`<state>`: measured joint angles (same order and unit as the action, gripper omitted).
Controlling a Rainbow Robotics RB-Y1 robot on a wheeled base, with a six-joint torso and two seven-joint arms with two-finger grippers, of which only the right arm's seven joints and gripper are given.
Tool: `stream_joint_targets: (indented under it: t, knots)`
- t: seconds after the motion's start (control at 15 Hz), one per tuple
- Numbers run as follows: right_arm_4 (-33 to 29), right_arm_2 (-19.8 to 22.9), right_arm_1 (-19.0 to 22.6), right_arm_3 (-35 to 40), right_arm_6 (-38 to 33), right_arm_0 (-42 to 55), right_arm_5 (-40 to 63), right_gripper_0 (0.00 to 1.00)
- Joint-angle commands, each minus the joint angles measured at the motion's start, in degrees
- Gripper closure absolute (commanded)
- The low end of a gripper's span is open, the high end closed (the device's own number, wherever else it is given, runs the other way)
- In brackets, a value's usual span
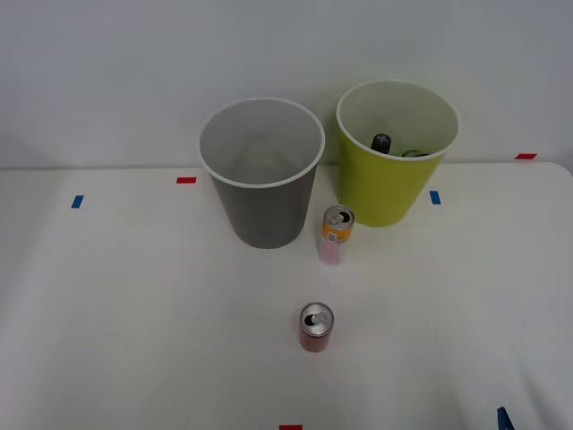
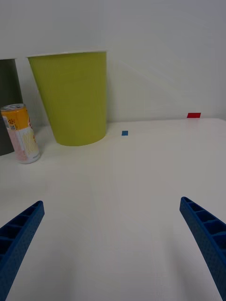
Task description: Put cans in the gray bin, plastic bottles in the light green bin
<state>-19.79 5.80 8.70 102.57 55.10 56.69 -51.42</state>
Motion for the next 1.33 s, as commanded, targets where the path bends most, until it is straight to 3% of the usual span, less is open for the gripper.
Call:
stream_joint_targets:
  t: [0.07, 1.33]
  knots:
    - [0.0, 0.0, 0.0, 0.0, 0.0, 0.0, 0.0, 0.00]
    - [0.0, 0.0, 0.0, 0.0, 0.0, 0.0, 0.0, 0.00]
